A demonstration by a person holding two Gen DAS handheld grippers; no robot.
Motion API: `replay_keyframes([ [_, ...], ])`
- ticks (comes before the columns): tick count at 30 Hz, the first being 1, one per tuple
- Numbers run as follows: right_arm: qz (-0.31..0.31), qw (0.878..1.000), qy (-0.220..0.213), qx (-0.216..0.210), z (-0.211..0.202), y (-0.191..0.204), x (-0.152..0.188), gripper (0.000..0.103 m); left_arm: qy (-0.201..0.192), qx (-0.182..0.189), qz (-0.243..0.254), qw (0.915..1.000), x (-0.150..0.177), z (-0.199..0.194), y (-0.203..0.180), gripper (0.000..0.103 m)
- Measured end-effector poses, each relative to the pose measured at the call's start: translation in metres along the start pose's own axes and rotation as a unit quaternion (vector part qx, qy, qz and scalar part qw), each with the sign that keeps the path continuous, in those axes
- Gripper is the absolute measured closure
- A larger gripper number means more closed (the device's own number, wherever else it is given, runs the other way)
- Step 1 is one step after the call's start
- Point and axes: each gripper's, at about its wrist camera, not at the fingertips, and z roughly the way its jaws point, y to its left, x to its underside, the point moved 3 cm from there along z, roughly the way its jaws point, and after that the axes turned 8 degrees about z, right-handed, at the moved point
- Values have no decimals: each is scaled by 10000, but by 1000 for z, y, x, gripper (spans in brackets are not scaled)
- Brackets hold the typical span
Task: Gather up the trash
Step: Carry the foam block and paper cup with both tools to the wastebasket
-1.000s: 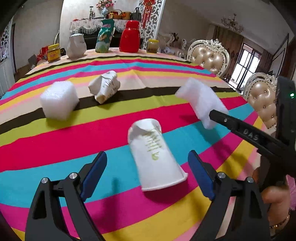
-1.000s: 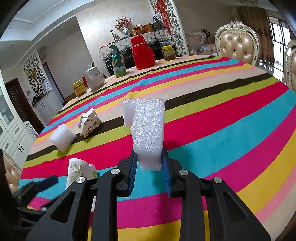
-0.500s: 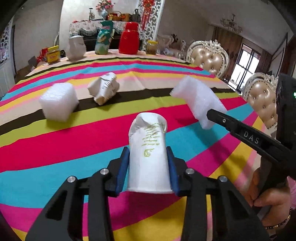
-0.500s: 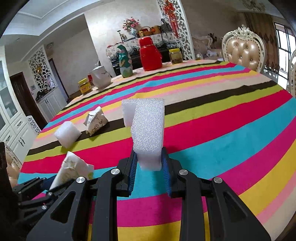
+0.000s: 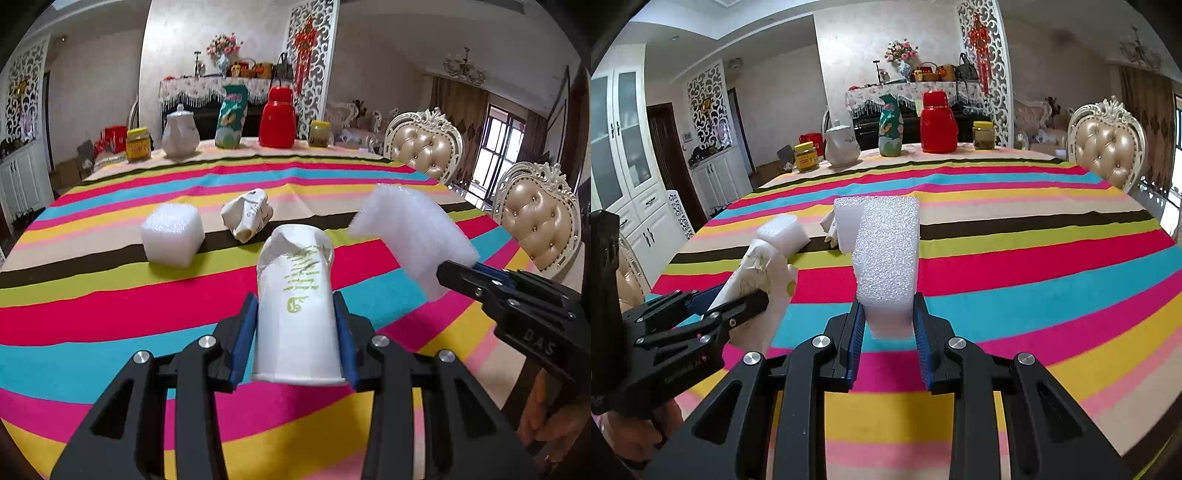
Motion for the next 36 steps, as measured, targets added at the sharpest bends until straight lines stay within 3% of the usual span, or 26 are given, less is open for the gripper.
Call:
replay_keyframes([
  [15, 29, 9995, -209, 221, -59, -19, 34, 77, -334, 313, 487, 9978, 1, -29, -39, 63],
  [23, 180, 9966, -641, 490, -101, -45, 50, 77, -664, 547, 694, 9939, -7, -43, -72, 63],
  [36, 851, 9785, -1192, 1452, -193, -131, 89, 77, -946, 1371, 1236, 9783, -15, -44, -162, 62],
])
